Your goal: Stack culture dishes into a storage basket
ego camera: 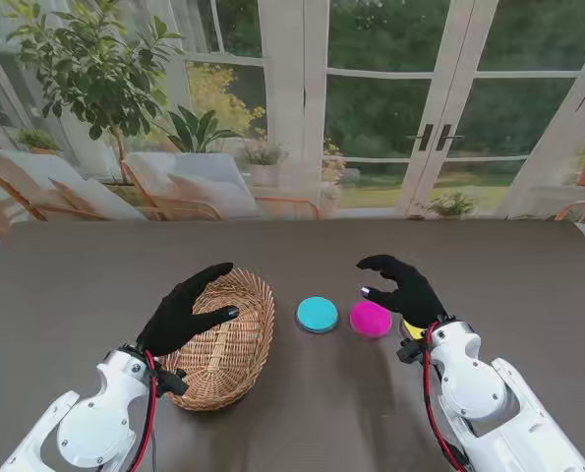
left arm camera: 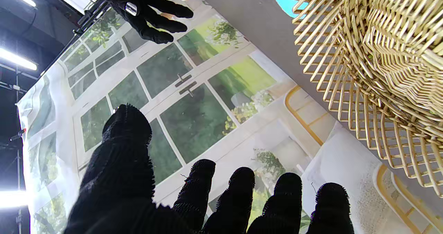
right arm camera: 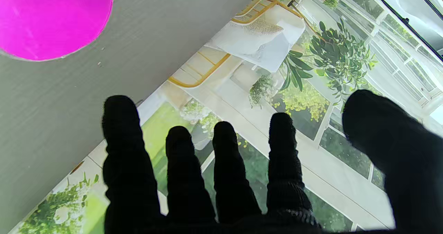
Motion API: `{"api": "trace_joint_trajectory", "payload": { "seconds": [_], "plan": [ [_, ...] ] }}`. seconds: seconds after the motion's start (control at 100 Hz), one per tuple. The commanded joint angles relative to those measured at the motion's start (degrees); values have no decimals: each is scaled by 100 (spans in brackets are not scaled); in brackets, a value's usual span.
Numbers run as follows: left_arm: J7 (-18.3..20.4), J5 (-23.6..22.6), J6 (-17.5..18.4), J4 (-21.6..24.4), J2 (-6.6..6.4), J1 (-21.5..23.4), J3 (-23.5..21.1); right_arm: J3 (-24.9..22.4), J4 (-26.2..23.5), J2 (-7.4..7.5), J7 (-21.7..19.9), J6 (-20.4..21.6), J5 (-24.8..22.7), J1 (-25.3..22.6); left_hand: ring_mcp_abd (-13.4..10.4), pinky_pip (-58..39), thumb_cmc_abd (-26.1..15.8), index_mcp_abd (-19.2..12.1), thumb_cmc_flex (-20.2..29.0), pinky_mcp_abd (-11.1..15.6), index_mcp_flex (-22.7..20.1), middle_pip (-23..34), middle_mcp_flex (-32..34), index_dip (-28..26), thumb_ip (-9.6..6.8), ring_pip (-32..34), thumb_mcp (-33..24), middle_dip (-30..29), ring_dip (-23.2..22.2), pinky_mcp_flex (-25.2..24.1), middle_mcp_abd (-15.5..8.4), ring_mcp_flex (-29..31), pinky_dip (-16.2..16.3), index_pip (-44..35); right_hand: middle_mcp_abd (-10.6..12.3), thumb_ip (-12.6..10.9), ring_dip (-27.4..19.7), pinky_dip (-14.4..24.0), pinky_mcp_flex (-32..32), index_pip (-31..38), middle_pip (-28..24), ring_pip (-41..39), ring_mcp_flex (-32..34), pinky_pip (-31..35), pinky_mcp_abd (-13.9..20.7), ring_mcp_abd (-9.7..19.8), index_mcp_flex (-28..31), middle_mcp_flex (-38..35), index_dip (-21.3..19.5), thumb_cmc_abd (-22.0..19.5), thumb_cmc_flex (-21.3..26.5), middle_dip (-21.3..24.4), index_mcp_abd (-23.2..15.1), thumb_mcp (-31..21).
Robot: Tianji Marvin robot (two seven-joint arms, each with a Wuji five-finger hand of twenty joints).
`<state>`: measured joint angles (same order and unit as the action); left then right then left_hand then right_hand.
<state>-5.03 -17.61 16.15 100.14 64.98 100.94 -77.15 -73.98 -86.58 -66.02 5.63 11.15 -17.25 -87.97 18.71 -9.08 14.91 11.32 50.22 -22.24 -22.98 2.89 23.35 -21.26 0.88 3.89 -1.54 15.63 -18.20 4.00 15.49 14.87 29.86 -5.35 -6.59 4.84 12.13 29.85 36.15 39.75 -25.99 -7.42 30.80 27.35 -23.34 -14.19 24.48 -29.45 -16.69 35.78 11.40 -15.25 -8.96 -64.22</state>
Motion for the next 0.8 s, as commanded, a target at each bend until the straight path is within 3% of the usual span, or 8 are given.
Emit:
{"api": "trace_joint_trajectory", "payload": {
  "seconds": [0.0, 0.55, 0.68, 0.79],
  "plan": [
    [106, 14, -9, 47, 27, 23, -12, 14, 0, -7, -68, 34, -17, -24, -120, -30, 13, -39, -81, 231, -29, 7, 30, -45, -112, 12, -67, 50, -63, -117, -107, -93, 78, 6, 193, 100, 34, 264, -2166, 5, -35, 39, 82, -4, 203, 104, 90, -105, 39, 197, 35, -22, -158, 196],
    [171, 30, -58, 74, 16, 38, -22, 70, -137, -24, 90, -74, -198, -45, -84, -13, -140, -28, -132, 195, -53, 19, 112, -54, -95, 3, -18, 56, -59, -140, -62, -77, 97, 32, 145, 121, 47, 287, -2166, -6, -12, 27, 115, 6, 190, 72, 132, -129, 43, 276, 10, -14, -164, 244],
    [148, 26, -86, 109, 20, 68, -34, 198, -240, -6, 154, -274, -537, -7, -63, -28, -182, 0, -119, 170, -93, 23, 155, -52, -90, 9, 1, 57, -61, -117, -27, -49, 111, 26, 125, 162, 126, 377, -1965, -16, -11, -110, 303, 163, 172, 49, 158, -122, 44, 432, -49, -15, -185, 330],
    [150, 29, -137, 144, 22, 88, -45, 369, -300, 30, 115, -476, -842, 97, -59, -36, -197, 14, -96, 164, -105, 20, 167, -48, -90, 7, 9, 58, -61, -114, -7, -44, 123, 27, 98, 231, 391, 704, -1737, -21, -114, -434, 481, 643, 177, 30, 155, 35, -23, 730, -83, -79, -231, 323]
  ]
}}
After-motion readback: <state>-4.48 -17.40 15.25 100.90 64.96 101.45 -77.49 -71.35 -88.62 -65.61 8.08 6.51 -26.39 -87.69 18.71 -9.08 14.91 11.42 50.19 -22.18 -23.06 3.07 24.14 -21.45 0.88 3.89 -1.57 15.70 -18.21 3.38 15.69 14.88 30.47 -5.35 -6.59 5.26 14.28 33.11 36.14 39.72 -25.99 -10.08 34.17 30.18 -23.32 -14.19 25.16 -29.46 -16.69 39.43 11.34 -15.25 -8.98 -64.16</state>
